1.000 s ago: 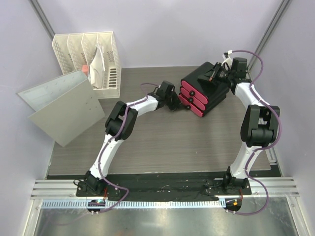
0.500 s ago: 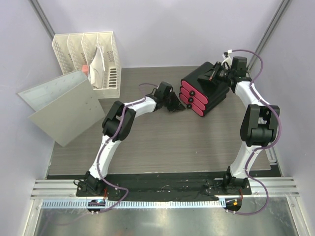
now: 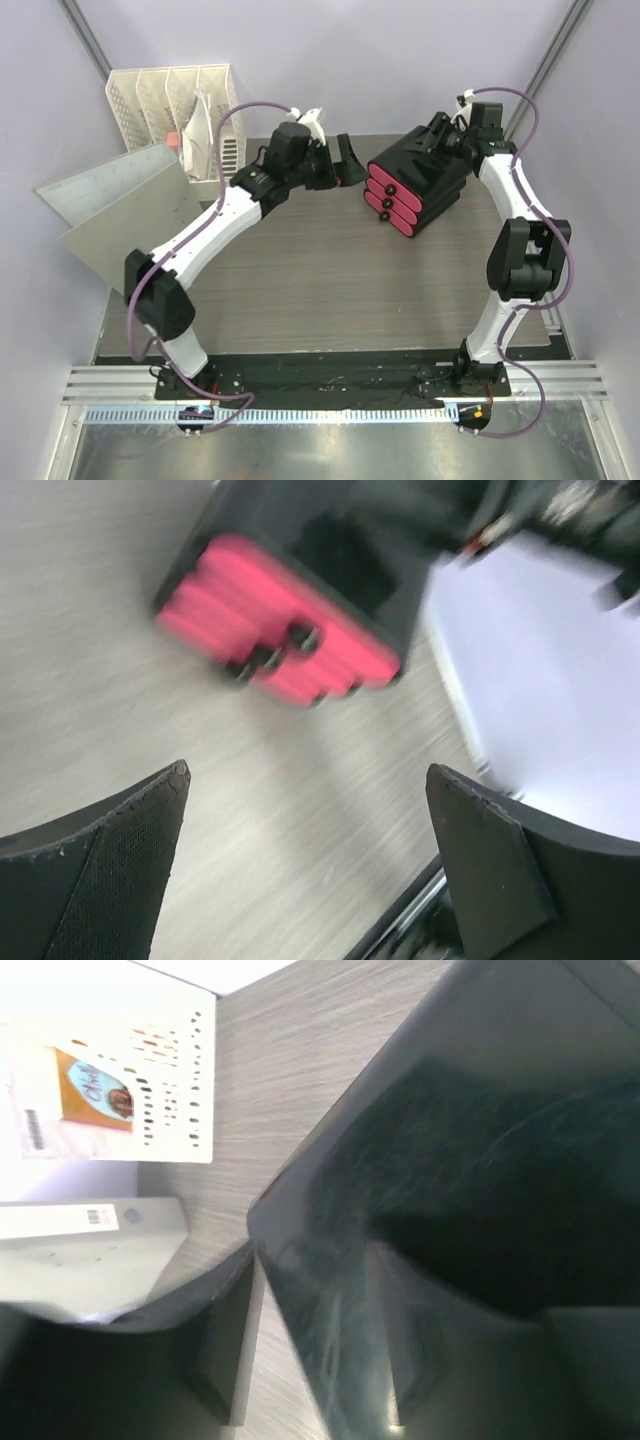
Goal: Organize the makeup
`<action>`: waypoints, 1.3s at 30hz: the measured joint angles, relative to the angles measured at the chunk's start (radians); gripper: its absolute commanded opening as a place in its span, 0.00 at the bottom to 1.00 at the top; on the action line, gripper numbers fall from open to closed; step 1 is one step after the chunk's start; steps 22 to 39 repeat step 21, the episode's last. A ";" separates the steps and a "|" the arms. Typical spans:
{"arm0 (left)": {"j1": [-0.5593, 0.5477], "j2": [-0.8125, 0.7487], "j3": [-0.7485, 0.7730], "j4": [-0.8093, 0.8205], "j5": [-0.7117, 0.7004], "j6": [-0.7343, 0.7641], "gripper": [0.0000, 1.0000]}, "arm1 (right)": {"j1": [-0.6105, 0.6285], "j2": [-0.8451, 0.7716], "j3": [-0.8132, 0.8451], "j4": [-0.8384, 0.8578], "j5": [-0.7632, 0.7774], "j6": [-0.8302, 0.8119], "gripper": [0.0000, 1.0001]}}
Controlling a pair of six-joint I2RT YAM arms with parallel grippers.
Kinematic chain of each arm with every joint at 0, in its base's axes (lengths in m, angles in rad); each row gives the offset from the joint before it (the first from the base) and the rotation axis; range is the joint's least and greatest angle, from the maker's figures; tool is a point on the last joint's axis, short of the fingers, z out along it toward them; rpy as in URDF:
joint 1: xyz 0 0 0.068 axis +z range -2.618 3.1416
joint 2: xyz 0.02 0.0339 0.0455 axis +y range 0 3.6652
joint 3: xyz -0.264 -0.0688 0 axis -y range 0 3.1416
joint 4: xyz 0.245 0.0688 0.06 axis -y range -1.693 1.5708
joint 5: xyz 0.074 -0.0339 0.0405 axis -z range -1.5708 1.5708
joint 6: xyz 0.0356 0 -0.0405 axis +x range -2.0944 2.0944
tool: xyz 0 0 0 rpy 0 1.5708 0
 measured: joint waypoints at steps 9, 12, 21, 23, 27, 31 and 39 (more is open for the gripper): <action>0.000 -0.238 -0.442 -0.178 -0.064 0.024 1.00 | 0.239 -0.156 -0.023 -0.115 0.089 -0.144 0.94; 0.000 -0.310 -0.547 -0.248 -0.096 0.015 1.00 | 0.345 -0.245 -0.111 -0.116 0.093 -0.199 1.00; 0.000 -0.511 -0.613 -0.349 -0.198 -0.019 1.00 | 0.553 -0.419 -0.453 -0.197 0.190 -0.343 1.00; 0.000 -0.511 -0.613 -0.349 -0.198 -0.019 1.00 | 0.553 -0.419 -0.453 -0.197 0.190 -0.343 1.00; 0.000 -0.511 -0.613 -0.349 -0.198 -0.019 1.00 | 0.553 -0.419 -0.453 -0.197 0.190 -0.343 1.00; 0.000 -0.511 -0.613 -0.349 -0.198 -0.019 1.00 | 0.553 -0.419 -0.453 -0.197 0.190 -0.343 1.00; 0.000 -0.511 -0.613 -0.349 -0.198 -0.019 1.00 | 0.553 -0.419 -0.453 -0.197 0.190 -0.343 1.00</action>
